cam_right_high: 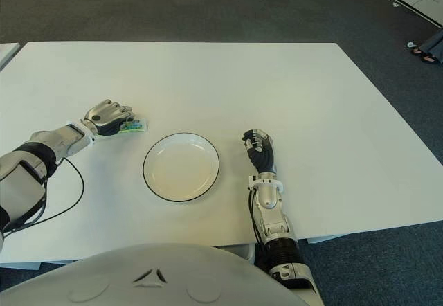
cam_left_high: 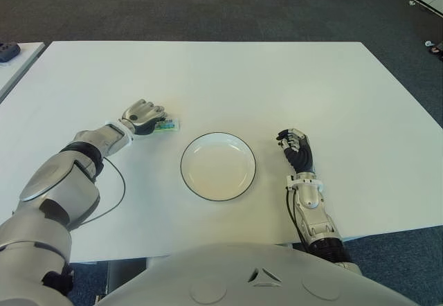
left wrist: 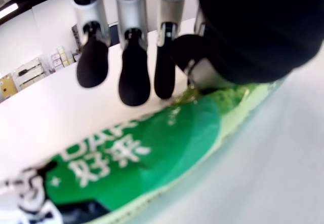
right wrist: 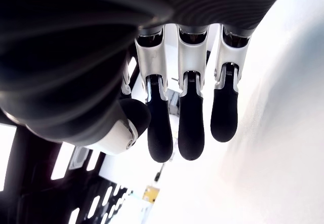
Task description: Put the toothpaste on the table into the plate.
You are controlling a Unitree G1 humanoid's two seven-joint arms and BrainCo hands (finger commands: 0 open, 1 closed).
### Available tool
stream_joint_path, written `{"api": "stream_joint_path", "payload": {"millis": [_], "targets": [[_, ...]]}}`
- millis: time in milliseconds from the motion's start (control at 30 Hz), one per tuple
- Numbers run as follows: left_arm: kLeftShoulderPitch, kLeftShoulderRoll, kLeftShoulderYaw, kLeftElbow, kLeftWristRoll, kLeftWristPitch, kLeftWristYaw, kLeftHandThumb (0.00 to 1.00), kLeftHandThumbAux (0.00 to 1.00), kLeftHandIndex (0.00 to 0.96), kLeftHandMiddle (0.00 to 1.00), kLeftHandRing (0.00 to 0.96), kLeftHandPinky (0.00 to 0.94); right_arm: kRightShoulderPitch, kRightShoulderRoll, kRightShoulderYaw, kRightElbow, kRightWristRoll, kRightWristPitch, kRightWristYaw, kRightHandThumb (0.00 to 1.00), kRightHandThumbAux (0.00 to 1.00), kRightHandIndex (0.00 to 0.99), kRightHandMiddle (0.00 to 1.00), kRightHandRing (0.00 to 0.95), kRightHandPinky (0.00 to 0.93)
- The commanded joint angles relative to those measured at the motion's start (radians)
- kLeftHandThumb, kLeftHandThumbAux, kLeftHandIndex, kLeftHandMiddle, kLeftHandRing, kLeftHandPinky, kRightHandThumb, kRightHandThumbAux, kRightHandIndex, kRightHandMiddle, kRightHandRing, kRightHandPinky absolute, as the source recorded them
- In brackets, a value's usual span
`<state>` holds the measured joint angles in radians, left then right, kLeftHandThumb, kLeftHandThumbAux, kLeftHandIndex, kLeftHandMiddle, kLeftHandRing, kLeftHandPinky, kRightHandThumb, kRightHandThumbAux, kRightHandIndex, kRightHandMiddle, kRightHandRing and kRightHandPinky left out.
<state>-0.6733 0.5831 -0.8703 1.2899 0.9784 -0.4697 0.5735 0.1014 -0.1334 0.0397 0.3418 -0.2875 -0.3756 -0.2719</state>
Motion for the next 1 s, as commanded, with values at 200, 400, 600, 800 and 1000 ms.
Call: {"api": "stream_joint_path", "payload": {"millis": [200,400,600,800,1000], "targets": [[0.037,-0.012,-0.004,0.034,0.009,0.01,-0.055,0.711,0.708,0.439,0.738,0.712,0.693,-0.009,0.002,0.001,0.002,-0.005,0.006,0.0,0.696,0.736,0.43,0.512,0.513,0.507],[0.0,0.022,0.027,0.025,-0.015,-0.033,-0.093,0.71,0.707,0.438,0.735,0.711,0.684,-0.007,0.003,0.006,-0.007,-0.004,0.002,0.006,0.697,0.738,0.428,0.498,0.507,0.495],[-0.063,0.061,0.138,-0.002,-0.139,-0.13,-0.304,0.708,0.706,0.436,0.719,0.697,0.659,-0.005,0.004,0.009,-0.015,-0.003,0.01,0.011,0.698,0.739,0.426,0.49,0.512,0.498],[-0.094,0.097,0.236,-0.07,-0.25,-0.195,-0.514,0.698,0.705,0.429,0.609,0.579,0.535,-0.005,0.005,0.014,-0.016,0.003,0.003,0.022,0.699,0.74,0.424,0.486,0.511,0.494],[-0.085,0.114,0.318,-0.134,-0.333,-0.167,-0.662,0.562,0.621,0.35,0.428,0.407,0.378,-0.005,0.01,0.019,-0.025,-0.006,0.009,0.015,0.699,0.74,0.424,0.487,0.518,0.505]]}}
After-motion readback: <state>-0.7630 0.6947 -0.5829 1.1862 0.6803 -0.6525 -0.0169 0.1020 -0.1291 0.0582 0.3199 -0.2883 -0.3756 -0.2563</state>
